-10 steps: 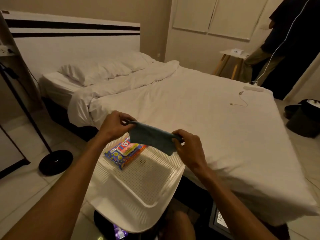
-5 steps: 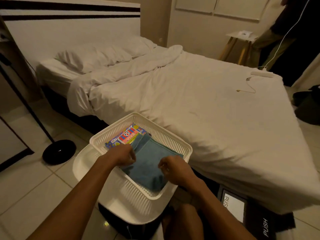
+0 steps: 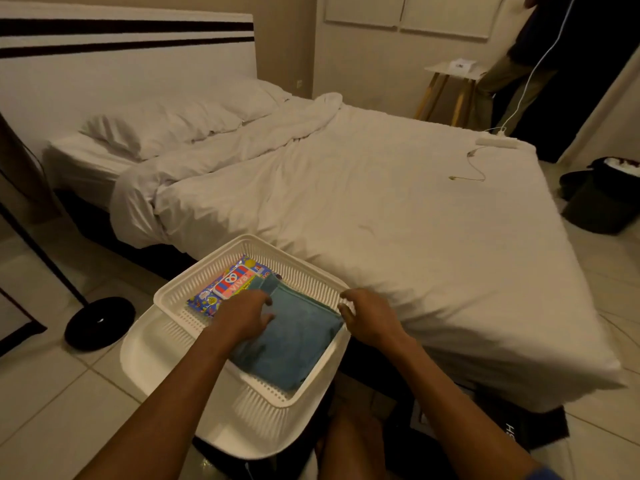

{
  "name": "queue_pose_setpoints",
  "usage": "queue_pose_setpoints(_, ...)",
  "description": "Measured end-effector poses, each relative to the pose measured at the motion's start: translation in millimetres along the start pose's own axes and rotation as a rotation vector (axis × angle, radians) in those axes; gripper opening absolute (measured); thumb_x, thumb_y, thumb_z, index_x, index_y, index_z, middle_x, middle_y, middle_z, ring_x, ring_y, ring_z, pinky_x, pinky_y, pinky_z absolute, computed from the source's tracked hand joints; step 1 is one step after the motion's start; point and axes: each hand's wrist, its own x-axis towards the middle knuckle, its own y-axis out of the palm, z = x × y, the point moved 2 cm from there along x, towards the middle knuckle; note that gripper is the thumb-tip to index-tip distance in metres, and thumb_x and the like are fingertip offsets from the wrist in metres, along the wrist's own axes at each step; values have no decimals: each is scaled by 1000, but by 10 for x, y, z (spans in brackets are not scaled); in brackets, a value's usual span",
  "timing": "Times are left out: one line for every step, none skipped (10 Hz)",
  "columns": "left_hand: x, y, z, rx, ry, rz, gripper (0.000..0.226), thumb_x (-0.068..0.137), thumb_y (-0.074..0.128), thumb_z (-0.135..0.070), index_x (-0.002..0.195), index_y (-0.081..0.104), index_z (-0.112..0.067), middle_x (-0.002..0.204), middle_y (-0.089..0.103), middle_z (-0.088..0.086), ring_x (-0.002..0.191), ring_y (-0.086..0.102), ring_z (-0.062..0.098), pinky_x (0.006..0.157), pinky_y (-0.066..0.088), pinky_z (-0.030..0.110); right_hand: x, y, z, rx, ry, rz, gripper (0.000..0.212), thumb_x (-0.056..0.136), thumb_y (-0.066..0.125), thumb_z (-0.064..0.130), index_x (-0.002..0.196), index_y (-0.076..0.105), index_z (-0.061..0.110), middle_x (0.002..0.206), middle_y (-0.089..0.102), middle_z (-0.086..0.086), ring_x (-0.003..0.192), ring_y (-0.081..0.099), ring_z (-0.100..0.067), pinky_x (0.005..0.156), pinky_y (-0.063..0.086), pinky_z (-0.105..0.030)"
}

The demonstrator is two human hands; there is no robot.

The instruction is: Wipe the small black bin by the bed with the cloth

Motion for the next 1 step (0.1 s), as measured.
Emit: queue_pose_setpoints(30, -104, -522, -106, 105, -191, 42, 96, 52, -41, 133, 56, -18, 129, 62, 10, 121, 56, 29, 99, 42, 37, -184, -312, -307, 70, 143, -119, 41, 101, 46, 27, 136, 56, 8, 133, 62, -16, 122, 57, -34, 101, 44, -40)
